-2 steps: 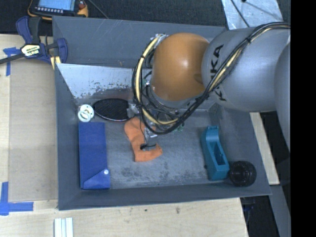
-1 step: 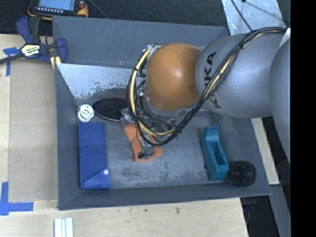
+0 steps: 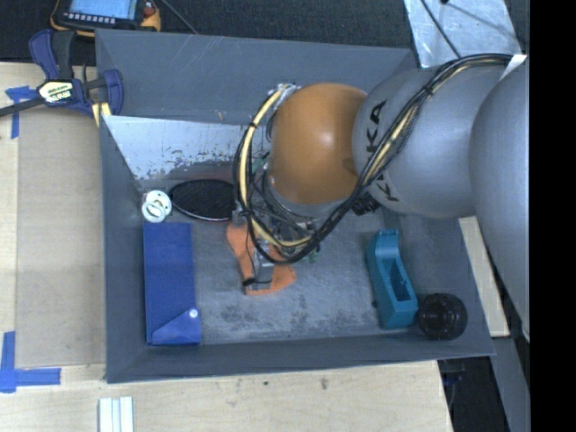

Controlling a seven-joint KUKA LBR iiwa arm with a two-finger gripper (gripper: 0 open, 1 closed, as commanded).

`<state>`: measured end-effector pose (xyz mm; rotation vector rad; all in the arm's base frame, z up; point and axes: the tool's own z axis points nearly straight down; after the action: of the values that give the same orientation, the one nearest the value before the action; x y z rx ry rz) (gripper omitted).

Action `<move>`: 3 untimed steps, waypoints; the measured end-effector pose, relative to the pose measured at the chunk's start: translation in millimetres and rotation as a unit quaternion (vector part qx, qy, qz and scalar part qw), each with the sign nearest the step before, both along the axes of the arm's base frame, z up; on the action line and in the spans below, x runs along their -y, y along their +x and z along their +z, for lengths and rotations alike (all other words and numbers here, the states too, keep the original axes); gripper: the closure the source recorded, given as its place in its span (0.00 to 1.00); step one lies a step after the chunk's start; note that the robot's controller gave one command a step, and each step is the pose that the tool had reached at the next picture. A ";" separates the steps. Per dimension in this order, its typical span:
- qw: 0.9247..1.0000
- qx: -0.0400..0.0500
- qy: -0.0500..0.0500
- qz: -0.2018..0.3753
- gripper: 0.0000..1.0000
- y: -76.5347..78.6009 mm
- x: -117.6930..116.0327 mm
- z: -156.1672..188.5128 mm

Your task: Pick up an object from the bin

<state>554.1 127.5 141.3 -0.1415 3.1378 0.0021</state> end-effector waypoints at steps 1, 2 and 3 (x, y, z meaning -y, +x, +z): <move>0.998 0.001 0.000 0.063 0.00 3.0 25.6 -20.4; 1.000 0.003 0.000 0.006 1.00 46.0 59.0 -69.9; 1.000 0.003 0.000 0.005 0.00 46.1 59.3 -70.0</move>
Offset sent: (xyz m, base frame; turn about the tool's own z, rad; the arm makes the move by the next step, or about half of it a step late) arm 0.0444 -0.0591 -0.0713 -0.0118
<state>600.1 68.2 71.3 -0.1575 3.1313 0.0012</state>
